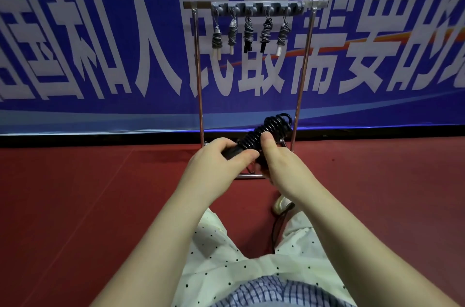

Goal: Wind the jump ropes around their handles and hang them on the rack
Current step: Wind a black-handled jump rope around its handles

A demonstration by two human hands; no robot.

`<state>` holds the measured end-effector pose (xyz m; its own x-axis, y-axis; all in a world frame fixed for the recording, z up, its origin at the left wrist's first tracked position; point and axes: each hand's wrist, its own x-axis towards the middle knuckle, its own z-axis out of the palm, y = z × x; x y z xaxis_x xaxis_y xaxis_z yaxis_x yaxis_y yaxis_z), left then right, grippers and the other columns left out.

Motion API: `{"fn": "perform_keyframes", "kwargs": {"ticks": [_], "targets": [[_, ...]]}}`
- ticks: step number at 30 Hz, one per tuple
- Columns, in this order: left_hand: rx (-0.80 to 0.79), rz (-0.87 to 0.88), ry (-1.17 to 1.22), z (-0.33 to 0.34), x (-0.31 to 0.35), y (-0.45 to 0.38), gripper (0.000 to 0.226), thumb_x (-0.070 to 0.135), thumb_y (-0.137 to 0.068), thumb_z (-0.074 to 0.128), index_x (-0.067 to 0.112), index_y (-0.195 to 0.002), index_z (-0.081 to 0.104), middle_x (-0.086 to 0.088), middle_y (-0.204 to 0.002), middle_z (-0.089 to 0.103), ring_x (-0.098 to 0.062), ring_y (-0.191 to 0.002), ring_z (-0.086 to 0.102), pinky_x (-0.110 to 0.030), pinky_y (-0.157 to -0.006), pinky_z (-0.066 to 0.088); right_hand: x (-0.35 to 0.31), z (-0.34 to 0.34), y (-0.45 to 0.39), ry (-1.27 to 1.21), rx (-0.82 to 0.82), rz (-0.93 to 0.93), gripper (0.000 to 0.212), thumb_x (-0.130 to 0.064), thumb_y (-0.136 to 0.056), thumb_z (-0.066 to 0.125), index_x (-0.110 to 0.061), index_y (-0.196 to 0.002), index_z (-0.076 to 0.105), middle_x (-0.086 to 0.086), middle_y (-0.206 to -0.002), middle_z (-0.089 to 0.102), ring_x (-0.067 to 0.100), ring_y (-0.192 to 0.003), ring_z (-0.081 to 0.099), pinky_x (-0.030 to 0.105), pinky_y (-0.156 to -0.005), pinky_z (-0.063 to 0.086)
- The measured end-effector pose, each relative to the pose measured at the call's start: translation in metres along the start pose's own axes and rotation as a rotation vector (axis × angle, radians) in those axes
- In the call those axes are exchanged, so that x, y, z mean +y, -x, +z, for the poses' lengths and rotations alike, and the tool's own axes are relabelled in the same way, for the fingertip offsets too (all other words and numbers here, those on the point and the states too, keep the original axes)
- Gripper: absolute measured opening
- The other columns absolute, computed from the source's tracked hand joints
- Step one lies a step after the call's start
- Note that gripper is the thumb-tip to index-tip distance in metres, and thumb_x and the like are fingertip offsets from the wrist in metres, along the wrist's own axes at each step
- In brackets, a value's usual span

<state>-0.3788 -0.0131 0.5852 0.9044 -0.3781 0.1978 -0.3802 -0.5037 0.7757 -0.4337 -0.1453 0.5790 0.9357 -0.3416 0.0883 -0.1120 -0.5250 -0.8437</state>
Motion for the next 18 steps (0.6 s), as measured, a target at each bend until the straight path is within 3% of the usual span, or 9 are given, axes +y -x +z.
{"fn": "perform_keyframes", "kwargs": {"ticks": [3,7,11,14,18], "targets": [[0.037,0.048,-0.044,-0.002,0.007,0.006,0.039,0.061,-0.084,0.041,0.03,-0.092,0.062,0.011,-0.083,0.063,-0.013,-0.087,0.058,-0.032,-0.074,0.044,-0.006,0.0,-0.002,0.004,0.109,-0.066,0.075,-0.053,-0.097,0.018,0.008,-0.07,0.053,0.005,-0.058,0.049,0.019,-0.055,0.042,0.035,-0.058,0.029],[0.16,0.15,-0.111,-0.007,0.018,0.012,0.046,0.056,-0.086,0.018,0.026,-0.087,0.053,0.008,-0.084,0.057,-0.02,-0.088,0.053,-0.033,-0.072,0.037,-0.013,0.003,-0.001,-0.201,0.132,-0.108,0.068,-0.055,-0.098,0.023,0.002,-0.069,0.047,0.001,-0.055,0.037,0.014,-0.05,0.03,0.031,-0.055,0.024],[0.225,0.2,-0.149,-0.007,0.027,0.012,0.045,0.058,-0.083,0.03,0.03,-0.106,0.056,0.011,-0.1,0.058,-0.014,-0.095,0.054,-0.031,-0.075,0.038,-0.012,0.001,0.0,-0.608,-0.057,0.007,0.055,-0.062,-0.094,0.029,-0.017,-0.067,0.045,-0.004,-0.052,0.037,0.01,-0.041,0.029,0.024,-0.046,0.022],[0.216,0.262,-0.176,-0.007,0.031,0.017,0.041,0.061,-0.078,0.043,0.036,-0.108,0.054,0.014,-0.101,0.054,-0.009,-0.091,0.052,-0.03,-0.076,0.04,-0.01,-0.001,0.003,-0.658,-0.121,-0.006,0.057,-0.073,-0.082,0.036,-0.02,-0.063,0.045,-0.003,-0.053,0.035,0.011,-0.042,0.027,0.025,-0.045,0.018],[0.114,0.183,0.036,-0.007,0.028,0.019,0.049,0.059,-0.074,0.055,0.038,-0.118,0.047,0.017,-0.099,0.052,-0.004,-0.089,0.054,-0.029,-0.078,0.045,-0.01,-0.007,0.006,-0.722,-0.083,-0.028,0.046,-0.06,-0.091,0.038,-0.02,-0.068,0.047,-0.007,-0.049,0.033,0.009,-0.042,0.023,0.023,-0.044,0.014]]}}
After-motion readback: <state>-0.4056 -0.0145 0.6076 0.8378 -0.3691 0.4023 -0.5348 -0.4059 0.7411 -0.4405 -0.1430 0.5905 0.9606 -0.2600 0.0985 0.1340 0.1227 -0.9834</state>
